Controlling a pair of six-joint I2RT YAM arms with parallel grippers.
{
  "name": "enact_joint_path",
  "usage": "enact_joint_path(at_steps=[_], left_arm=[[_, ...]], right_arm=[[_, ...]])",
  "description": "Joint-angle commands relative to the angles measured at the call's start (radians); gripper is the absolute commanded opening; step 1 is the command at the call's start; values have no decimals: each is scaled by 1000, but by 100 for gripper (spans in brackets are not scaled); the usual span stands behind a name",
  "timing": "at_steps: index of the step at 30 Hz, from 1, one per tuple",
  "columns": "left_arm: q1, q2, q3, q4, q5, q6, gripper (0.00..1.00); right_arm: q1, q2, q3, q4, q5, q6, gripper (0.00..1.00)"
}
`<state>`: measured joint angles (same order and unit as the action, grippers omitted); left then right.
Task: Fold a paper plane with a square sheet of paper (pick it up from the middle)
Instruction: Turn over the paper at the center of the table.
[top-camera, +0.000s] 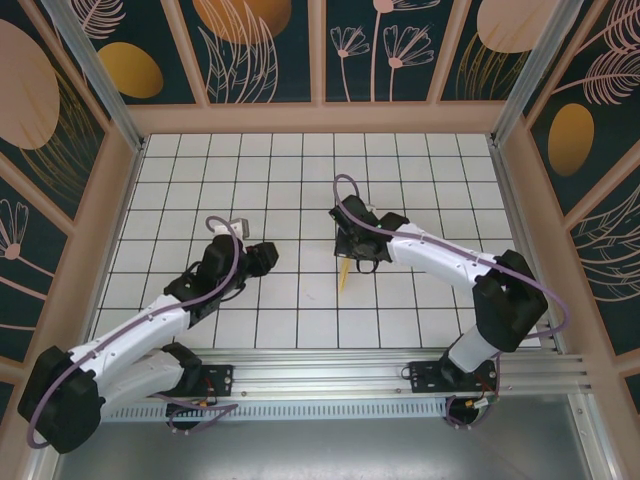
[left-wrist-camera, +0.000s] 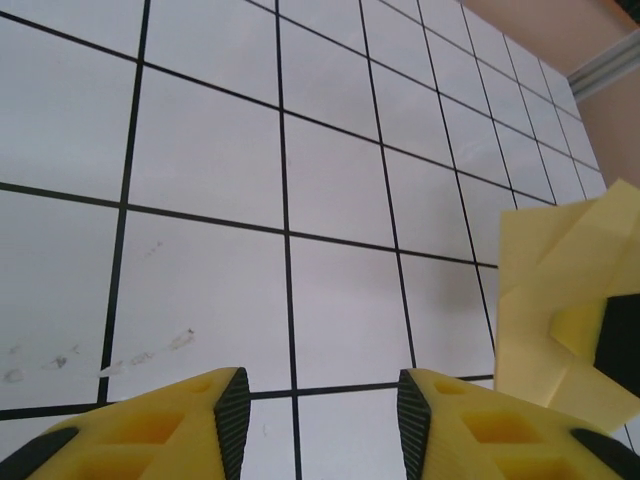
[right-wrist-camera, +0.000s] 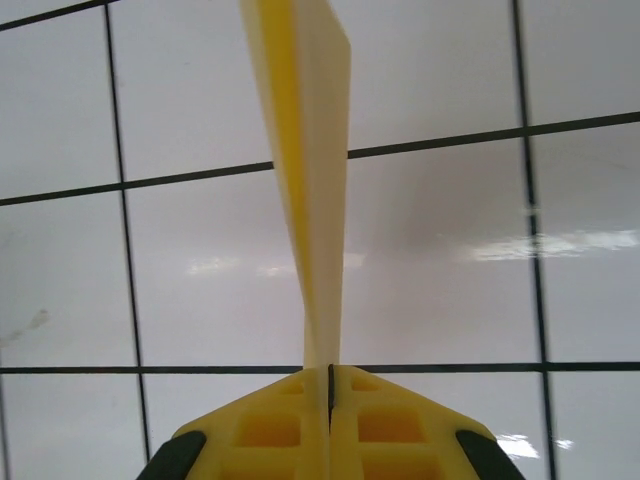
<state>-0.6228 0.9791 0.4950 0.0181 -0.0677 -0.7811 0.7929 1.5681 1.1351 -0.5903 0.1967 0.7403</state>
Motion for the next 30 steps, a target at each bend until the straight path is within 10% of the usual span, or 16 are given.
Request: enact_joint_path(at_steps=[1,10,30], left_arm=[[-4,-33,-28,-30,-63,-25,47],[-4,-151,-54,-76,-184,-55,51],[-4,-260,-110,-119,-221,-103,55]], right_arm=[[30,36,103,-206,144,-6,7],[144,347,377,-591,386,105,6],[258,743,653,-454,176,62,12]])
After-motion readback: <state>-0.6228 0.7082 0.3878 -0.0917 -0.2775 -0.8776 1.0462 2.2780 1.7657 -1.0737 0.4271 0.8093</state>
